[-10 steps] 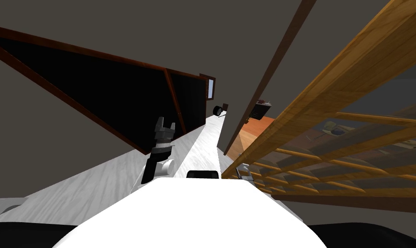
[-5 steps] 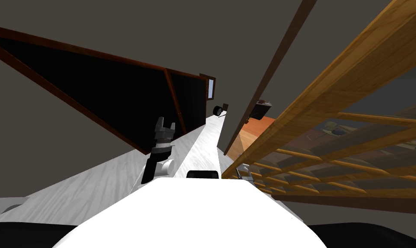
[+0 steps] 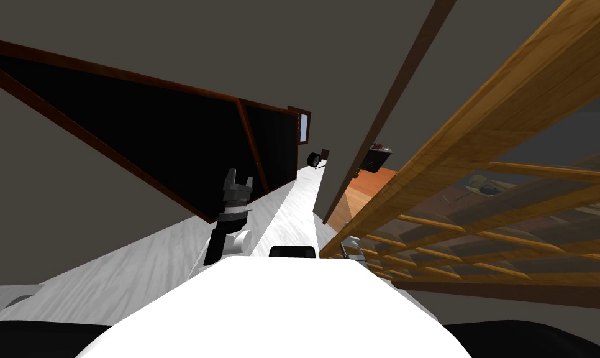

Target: Pull the door open

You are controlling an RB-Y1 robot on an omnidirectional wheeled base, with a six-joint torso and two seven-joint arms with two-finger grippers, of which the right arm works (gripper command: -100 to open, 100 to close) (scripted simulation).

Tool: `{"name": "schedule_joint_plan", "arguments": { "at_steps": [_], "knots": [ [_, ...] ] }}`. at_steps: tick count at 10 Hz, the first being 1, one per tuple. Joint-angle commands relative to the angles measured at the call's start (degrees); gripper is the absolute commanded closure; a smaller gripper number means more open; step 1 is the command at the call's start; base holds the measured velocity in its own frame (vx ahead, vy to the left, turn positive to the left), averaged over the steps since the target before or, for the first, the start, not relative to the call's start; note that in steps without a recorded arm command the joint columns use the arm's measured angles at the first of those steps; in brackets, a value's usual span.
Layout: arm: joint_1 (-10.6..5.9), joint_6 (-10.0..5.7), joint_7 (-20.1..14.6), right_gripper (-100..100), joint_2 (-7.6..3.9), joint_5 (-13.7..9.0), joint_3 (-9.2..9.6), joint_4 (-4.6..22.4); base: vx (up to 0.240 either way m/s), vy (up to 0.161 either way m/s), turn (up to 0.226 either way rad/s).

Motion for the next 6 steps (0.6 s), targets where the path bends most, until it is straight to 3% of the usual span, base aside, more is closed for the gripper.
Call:
{"name": "schedule_joint_plan", "arguments": {
  "at_steps": [1, 5, 6],
  "knots": [
    [-1.12, -0.61, -0.5, 100, 1.53, 1.1, 1.77, 1.4, 0.007, -0.011, 0.021],
    [-1.12, -0.61, -0.5, 100, 1.53, 1.1, 1.77, 1.4, 0.002, 0.010, -0.003],
    [-0.45, -3.73, -1.8, 100, 0.54, -0.1, 0.26, 4.5, -0.032, -0.037, 0.038]
  ]
}}
